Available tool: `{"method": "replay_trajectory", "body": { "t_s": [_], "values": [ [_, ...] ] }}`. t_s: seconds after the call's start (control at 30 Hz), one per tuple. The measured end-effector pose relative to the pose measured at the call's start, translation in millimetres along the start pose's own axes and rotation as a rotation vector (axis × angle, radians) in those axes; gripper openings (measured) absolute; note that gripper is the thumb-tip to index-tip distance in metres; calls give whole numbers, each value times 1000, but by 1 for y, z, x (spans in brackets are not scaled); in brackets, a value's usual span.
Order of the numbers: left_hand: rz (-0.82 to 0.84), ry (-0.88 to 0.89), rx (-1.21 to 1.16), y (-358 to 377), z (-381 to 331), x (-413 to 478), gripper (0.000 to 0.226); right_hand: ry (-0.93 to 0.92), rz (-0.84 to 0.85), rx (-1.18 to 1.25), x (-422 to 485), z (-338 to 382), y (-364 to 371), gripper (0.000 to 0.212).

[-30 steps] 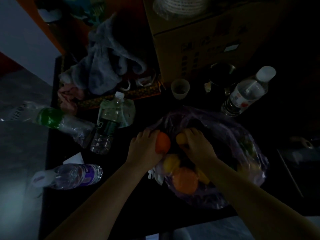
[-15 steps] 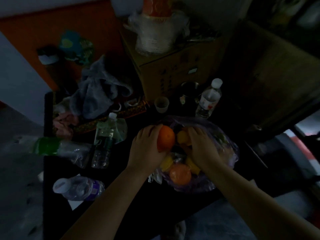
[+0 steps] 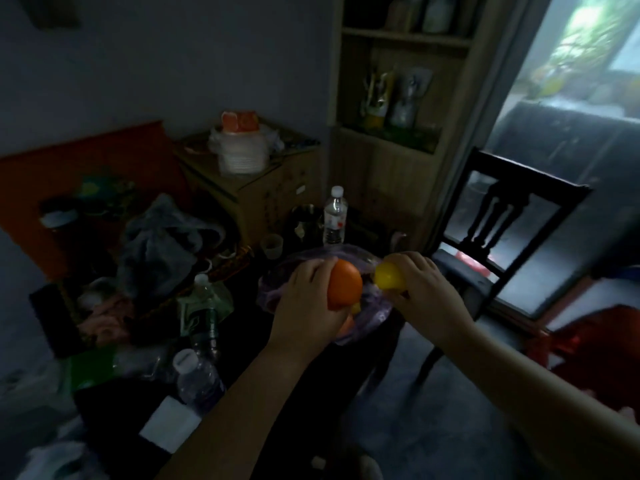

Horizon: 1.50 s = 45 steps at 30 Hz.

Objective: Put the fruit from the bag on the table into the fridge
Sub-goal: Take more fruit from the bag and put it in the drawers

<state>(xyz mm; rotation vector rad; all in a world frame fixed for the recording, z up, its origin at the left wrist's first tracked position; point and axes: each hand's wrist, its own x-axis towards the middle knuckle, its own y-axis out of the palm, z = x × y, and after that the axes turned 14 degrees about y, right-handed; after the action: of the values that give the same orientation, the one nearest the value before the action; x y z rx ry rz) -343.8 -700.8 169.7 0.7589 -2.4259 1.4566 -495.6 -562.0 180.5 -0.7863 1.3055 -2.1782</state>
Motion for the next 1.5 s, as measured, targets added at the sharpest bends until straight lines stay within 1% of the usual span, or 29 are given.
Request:
{"method": "replay_trajectory", "body": {
  "t_s": [0.17,0.33,0.5,0.7,0.93,1.1,1.23,1.43,1.5],
  "values": [
    [28,145,-39,-21,-49,-26,75,21,-105,-50,-70,10,-45,53],
    [62,299,-92,-22,-101,-39,77,111,-219,-88,-142,8,-95,55],
    [117,466,-199,-21,-165,-53,78,251,-295,-159,-218,-7,-152,58],
    [183,637,-307,-15,-250,-80,77,385,-336,-243,-311,-25,-209,58],
    [329,743,-443,4,-341,-134,81,513,-378,-305,-432,-46,-254,56],
    [431,817,-522,21,-399,-178,79,612,-402,-369,-515,-53,-279,58],
    [476,906,-577,35,-448,-211,80,693,-437,-410,-577,-59,-300,60],
    [584,1028,-721,54,-530,-258,78,810,-516,-410,-675,-66,-328,49],
    [621,1078,-768,60,-556,-274,77,862,-556,-414,-707,-64,-335,49]
  ]
}}
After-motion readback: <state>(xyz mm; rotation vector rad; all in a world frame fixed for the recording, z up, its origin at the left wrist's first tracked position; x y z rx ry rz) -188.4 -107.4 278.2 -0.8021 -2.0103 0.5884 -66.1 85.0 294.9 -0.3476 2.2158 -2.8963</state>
